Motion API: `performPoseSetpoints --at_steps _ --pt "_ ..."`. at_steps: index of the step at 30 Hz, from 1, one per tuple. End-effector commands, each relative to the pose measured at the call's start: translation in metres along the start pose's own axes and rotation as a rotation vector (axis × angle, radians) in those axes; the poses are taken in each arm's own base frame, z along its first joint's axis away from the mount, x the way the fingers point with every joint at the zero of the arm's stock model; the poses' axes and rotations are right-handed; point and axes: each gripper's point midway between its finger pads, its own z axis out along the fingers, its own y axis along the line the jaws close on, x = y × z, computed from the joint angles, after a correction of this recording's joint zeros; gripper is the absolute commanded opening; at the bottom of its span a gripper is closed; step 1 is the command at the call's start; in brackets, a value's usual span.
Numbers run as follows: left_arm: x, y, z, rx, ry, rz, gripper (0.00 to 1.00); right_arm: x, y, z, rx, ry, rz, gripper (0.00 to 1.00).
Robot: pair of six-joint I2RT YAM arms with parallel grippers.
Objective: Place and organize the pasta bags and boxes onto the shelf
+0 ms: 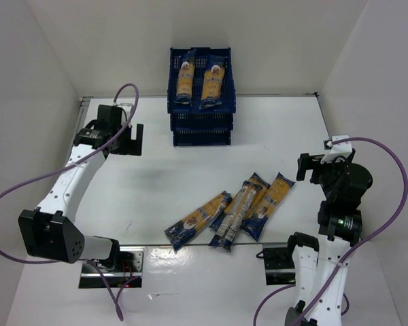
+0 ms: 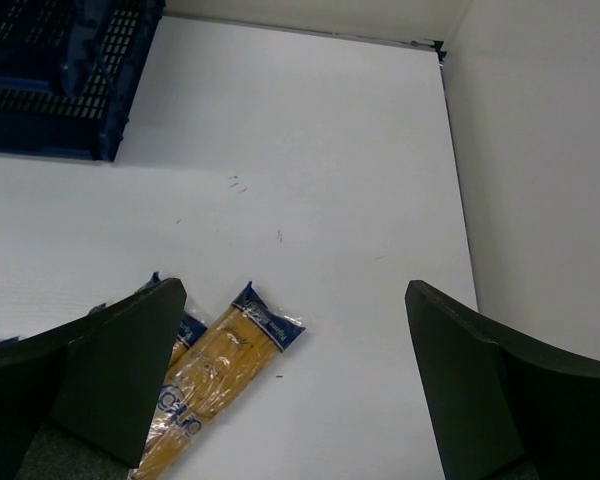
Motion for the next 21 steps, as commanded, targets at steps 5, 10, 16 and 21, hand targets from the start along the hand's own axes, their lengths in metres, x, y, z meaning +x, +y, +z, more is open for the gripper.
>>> performPoseSetpoints --at_steps 5,10,16,21 --pt "0.003 0.038 0.011 0.037 -0.065 -0.098 1.0 -0.002 0.0 -0.001 -0.005 -0.018 -0.015 1.0" --pt "0.005 0.055 -0.007 0.035 -0.122 -0.141 1.0 -0.002 0.0 -0.001 -0.005 -0.018 -0.015 1.0" --pt "0.003 0.069 -0.018 0.001 -0.163 -0.155 1.0 -0.003 0.002 -0.001 -0.014 -0.02 -0.015 1.0" --pt "0.004 0.069 -0.022 -0.001 -0.174 -0.143 1.0 -0.001 0.001 0.001 -0.016 -0.011 -0.022 1.0"
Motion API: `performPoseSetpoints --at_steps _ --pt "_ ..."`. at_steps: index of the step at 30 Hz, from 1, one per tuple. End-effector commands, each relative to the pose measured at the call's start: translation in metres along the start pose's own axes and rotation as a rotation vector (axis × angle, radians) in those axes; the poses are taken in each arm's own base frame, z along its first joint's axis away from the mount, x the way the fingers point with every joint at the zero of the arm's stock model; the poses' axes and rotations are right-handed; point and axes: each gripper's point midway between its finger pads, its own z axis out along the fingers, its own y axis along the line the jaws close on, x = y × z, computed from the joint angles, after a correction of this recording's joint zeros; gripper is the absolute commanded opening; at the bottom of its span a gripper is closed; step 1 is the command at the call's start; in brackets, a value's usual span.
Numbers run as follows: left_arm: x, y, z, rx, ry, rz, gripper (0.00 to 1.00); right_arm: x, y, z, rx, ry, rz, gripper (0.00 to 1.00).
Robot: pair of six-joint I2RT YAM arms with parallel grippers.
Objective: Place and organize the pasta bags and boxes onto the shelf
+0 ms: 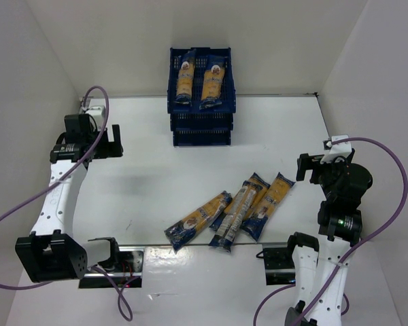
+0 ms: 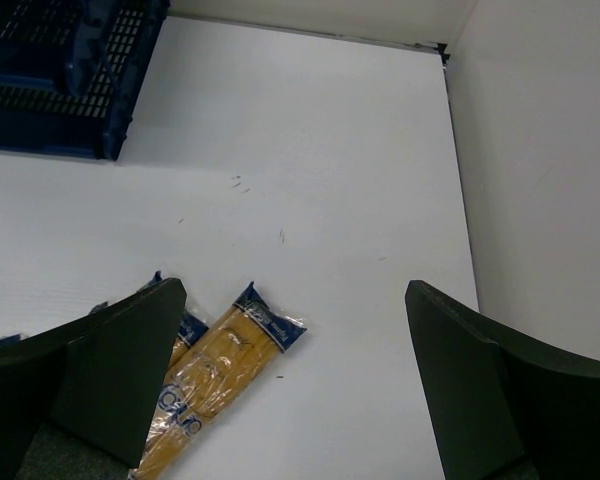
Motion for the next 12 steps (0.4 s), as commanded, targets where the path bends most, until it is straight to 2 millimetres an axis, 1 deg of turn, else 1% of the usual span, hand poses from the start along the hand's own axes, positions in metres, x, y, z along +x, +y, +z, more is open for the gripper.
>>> performPoseSetpoints --at_steps 1,3,12 --pt "-0.009 -0.0015 -0.006 0.016 -0.059 0.023 1.0 -0.0044 -0.0011 -0.0002 -0.002 -0.016 -0.021 1.0" --pt "-0.0104 -0.0036 -0.0087 0.026 -0.068 0.025 1.0 -0.0044 -0.0011 -0.0002 -0.002 -0.016 -0.021 1.0" --pt "-0.0105 -0.0036 -0.0087 0.026 -0.069 0.025 1.0 -0.0087 0.0038 -0.0041 -0.019 -0.039 -0.017 1.0"
